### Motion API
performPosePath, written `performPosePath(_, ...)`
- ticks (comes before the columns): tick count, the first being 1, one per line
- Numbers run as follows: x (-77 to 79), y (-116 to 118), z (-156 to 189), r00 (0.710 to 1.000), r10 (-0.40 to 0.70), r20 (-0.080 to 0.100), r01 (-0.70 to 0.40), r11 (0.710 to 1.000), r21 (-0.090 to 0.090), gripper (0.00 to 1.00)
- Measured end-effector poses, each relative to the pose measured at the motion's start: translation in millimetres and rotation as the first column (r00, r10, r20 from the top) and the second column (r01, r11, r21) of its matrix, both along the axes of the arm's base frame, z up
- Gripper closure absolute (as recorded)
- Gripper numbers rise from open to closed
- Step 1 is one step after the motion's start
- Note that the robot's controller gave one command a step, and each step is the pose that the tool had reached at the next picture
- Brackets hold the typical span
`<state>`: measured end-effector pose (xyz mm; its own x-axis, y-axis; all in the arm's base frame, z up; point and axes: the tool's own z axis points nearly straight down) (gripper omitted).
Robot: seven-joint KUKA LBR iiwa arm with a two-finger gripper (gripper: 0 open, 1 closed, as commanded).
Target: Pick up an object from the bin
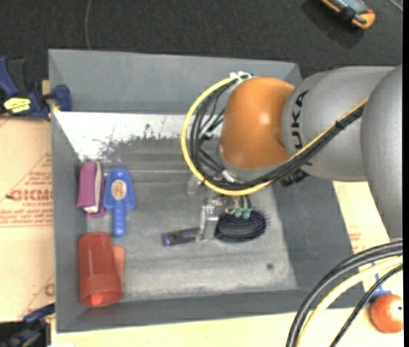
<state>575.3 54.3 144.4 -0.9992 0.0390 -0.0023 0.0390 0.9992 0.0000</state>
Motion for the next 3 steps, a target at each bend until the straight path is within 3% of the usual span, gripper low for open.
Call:
performPosePath(1,-0.4,2,1,1.000,0.012,0.006,-0.012,1.000,0.001,0.00)
performPosePath(2,12.0,2,-19,0.995,0.097,0.017,-0.097,0.995,0.001,0.00)
performPosePath(3,10.8,-28,-9,0.977,0.212,0.014,-0.212,0.977,-0.002,0.00)
